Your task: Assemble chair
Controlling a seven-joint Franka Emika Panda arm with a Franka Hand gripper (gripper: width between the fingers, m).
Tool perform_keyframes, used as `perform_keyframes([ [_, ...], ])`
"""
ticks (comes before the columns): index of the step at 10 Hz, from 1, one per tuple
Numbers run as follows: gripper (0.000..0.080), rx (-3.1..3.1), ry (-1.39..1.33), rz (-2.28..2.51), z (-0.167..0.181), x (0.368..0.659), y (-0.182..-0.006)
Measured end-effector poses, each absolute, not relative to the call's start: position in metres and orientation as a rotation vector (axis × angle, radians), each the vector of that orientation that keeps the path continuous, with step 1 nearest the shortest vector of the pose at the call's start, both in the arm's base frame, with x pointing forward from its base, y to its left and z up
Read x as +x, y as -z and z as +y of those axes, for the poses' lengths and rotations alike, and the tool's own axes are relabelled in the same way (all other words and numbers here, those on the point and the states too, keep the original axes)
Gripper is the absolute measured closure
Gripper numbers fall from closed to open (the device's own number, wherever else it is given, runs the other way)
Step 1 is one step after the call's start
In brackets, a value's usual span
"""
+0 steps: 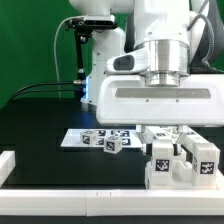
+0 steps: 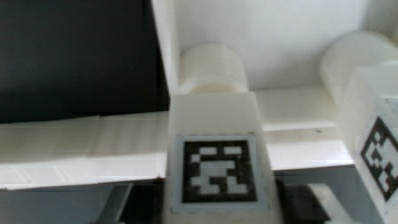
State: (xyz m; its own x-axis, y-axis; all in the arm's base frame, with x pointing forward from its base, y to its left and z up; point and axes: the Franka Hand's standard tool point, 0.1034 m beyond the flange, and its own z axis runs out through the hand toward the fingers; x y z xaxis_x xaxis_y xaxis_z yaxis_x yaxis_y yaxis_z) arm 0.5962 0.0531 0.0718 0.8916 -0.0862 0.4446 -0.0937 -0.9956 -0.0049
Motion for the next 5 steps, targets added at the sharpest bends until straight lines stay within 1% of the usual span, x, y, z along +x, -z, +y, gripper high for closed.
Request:
perform_keyframes([
  [3,0.0515,3.047,-0.682,-0.146,0.0524,0.5949,-0.0704],
  [4,0.0305,3.070,-0.599,-0.160,0.0515,0.5973,-0.0730],
  [5,0.0305,3.079,-0.570,-0.167,0.0509,0.6016,-0.0759],
])
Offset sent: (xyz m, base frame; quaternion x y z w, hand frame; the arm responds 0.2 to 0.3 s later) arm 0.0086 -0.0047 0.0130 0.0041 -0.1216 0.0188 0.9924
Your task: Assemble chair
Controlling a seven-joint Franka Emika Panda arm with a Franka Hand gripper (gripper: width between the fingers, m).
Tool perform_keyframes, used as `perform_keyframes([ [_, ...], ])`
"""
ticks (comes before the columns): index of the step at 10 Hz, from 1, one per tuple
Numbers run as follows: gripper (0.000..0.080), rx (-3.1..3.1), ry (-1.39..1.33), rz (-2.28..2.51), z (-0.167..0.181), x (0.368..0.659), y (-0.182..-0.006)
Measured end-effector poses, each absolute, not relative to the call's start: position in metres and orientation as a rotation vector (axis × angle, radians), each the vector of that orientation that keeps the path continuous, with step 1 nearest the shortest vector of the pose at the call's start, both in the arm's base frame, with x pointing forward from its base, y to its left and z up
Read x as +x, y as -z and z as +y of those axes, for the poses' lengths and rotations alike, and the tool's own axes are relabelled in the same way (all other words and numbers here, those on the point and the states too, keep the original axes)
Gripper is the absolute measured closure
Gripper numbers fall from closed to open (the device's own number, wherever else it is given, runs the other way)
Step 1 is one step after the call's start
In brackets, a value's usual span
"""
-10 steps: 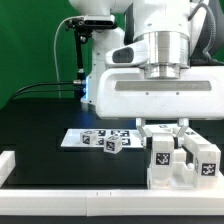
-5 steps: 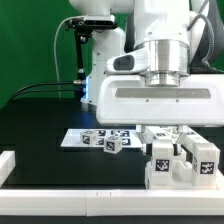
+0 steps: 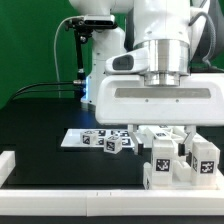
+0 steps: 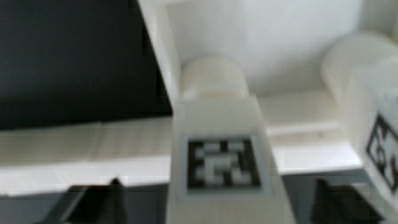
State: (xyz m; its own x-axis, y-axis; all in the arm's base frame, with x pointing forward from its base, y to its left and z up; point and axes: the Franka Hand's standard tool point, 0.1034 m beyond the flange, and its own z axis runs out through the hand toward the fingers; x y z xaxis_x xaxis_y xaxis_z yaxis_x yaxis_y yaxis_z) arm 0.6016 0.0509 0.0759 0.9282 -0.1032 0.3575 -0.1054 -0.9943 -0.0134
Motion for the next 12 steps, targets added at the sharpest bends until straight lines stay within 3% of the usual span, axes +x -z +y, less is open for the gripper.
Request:
perform_keyframes([
  [1,0.0178,3.109,-0.422,-0.180,0.0511,0.6006,-0.0744],
  [3,0.0156,3.145,-0.171,-0.197,0.0526,0.6008,-0.0780],
  [7,0.0151,3.142,-0.173,-0.243,0.0523,0.6059,-0.0786],
  [8,0.0275,3.138,-0.172,-0.339,0.0528,0.6058,-0.0783],
  [9,0.0275,3.126,-0.169,-0.468,0.0531,0.6055,-0.0778],
  [11,0.0518,3.091,-0.195,-0.678,0.0513,0.6043,-0.0753],
  [12,0.0518,3.043,-0.199,-0.891,0.0531,0.6039,-0.0752],
])
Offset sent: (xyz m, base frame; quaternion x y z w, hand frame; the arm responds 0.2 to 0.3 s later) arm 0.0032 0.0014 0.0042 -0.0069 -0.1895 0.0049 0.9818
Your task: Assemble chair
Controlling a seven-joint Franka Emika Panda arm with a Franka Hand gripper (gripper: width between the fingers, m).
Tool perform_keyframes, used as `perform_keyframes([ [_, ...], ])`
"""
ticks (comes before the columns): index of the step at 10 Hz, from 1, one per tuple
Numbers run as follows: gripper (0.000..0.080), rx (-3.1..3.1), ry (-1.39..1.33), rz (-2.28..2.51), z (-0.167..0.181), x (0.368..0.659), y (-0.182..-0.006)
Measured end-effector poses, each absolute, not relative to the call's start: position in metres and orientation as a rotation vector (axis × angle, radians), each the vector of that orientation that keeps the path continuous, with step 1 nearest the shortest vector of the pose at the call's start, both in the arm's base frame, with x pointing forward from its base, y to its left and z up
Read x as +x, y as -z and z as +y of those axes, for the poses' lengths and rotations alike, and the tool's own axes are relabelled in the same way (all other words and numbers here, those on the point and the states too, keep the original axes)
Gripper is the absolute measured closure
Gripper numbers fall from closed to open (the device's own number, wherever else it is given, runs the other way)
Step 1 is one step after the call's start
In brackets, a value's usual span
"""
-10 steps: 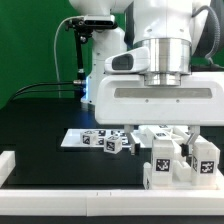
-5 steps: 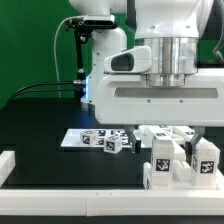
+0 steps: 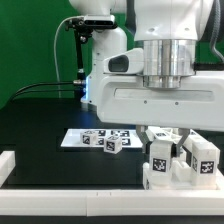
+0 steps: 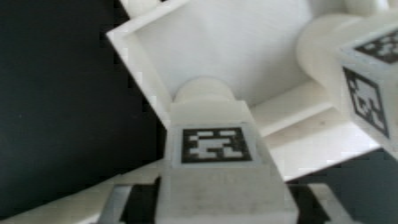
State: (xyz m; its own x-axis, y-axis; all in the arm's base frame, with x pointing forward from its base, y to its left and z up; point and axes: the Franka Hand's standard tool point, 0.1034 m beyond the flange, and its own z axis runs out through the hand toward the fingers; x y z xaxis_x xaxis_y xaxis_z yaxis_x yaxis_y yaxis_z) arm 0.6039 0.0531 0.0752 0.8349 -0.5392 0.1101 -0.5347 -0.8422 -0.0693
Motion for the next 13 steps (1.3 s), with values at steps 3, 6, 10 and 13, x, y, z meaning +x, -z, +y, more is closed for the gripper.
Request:
perform_keyframes([
  [3,0.0517,-2.687,0.168,1.457,0.052,0.604,-0.075],
  [6,0.0517,-2.290,0.083,1.925,0.051,0.606,-0.077],
  [10,0.0398,-2.416,0.107,1.769,0.055,0.606,-0.076],
  [13,0.0162,-2.834,0.081,1.089,0.069,0.605,-0.079],
])
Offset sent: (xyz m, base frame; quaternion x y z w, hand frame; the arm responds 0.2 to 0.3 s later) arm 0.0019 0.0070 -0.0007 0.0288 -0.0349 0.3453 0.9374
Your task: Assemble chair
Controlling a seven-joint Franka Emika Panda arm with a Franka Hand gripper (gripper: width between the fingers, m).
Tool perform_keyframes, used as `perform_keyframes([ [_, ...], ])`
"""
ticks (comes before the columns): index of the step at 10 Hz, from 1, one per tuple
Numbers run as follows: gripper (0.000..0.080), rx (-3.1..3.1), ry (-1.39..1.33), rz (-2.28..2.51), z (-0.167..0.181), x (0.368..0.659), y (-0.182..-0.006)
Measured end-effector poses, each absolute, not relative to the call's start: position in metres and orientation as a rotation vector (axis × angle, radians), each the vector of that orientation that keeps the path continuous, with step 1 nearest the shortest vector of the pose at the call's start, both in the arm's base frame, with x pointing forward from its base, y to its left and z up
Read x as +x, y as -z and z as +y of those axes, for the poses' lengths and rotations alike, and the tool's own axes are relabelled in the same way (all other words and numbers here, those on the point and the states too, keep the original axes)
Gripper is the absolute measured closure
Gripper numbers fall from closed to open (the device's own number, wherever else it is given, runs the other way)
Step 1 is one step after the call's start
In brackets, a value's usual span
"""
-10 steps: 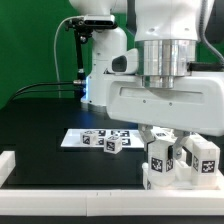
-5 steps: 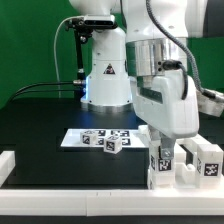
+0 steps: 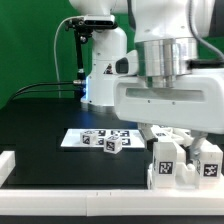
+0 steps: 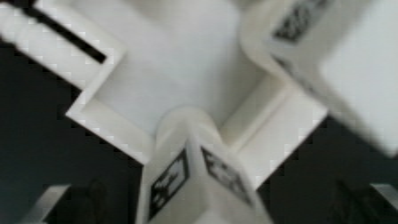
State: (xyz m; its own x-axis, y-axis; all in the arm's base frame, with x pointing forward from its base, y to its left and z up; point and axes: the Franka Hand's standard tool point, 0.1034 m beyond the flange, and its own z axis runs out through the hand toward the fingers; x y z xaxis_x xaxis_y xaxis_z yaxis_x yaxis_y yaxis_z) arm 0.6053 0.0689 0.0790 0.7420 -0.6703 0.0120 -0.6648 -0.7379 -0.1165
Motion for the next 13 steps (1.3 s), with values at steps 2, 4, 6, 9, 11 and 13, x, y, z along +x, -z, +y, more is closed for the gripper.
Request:
perform_keyframes([
  [2,0.0151,-2.907,0.103,0.888,0.067,0.607,-0.080],
  [4,0.0150,-3.027,0.139,0.446,0.056,0.608,-0.079],
  [6,0.0150,-3.061,0.152,0.236,0.039,0.610,-0.079],
  [9,0.0350,-3.039,0.145,0.373,0.042,0.610,-0.079],
  [11,0.0518,-2.993,0.135,0.607,0.042,0.610,-0.079],
  [13,0.0516,-2.901,0.122,0.932,0.043,0.610,-0.079],
])
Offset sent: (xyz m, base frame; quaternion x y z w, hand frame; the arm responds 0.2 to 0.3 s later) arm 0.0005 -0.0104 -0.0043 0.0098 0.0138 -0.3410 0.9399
